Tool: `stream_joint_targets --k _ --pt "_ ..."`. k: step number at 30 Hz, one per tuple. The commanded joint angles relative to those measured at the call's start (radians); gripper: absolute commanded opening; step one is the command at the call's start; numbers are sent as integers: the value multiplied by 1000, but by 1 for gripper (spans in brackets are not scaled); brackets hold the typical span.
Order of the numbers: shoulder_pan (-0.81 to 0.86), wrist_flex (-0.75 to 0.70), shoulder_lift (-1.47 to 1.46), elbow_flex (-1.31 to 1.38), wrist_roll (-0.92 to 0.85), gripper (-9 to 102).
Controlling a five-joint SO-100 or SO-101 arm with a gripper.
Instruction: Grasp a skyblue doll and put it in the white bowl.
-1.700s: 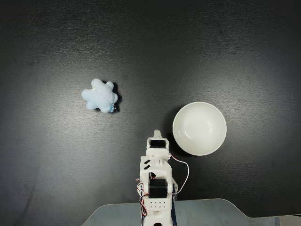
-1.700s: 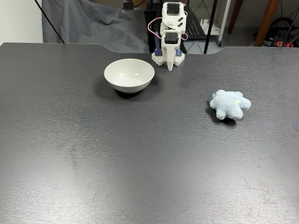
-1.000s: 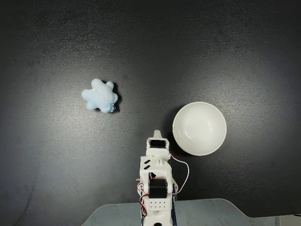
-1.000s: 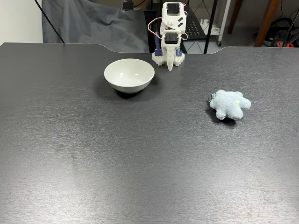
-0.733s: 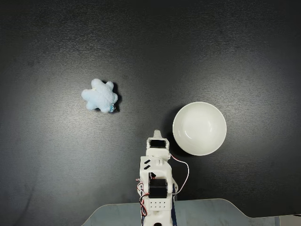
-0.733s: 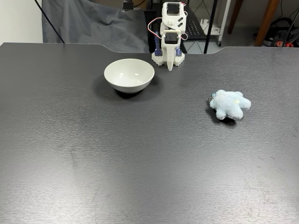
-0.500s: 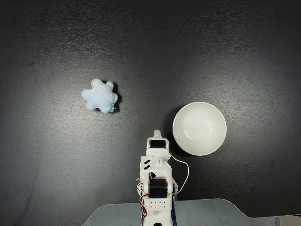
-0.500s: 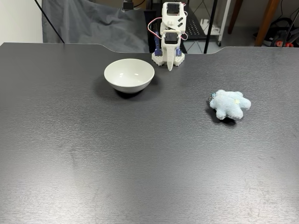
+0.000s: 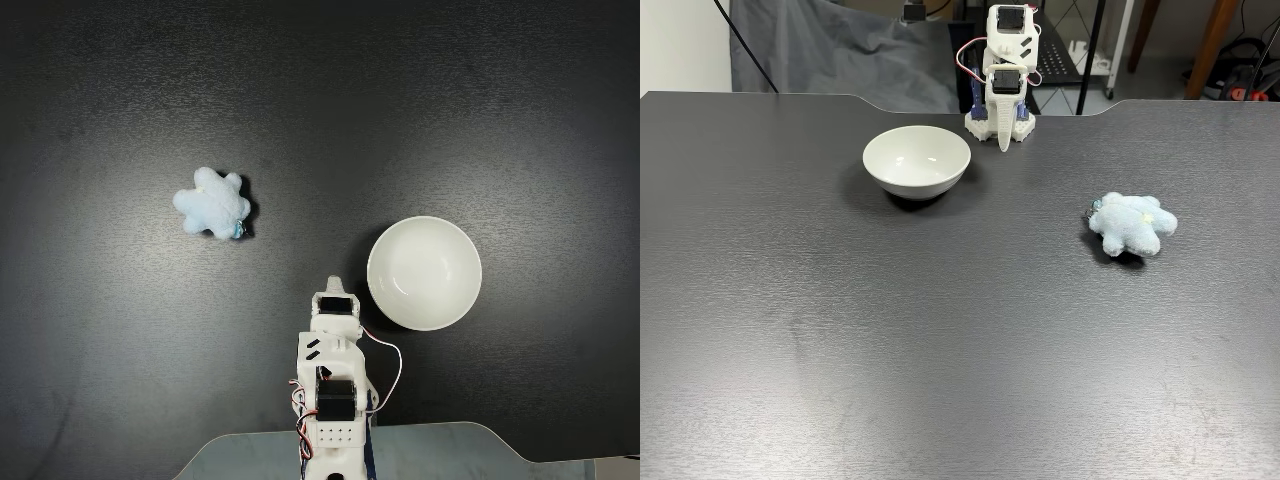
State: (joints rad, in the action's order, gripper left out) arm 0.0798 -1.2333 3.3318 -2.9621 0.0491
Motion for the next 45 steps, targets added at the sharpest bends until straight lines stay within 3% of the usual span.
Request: stream_joint_targets --k 1,30,38,45 --pt "2 -2 3 20 11 0" --pt "-8 21 8 18 11 0" --pt "-69 345 5 189 11 0" --pt "-133 380 -6 537 9 0"
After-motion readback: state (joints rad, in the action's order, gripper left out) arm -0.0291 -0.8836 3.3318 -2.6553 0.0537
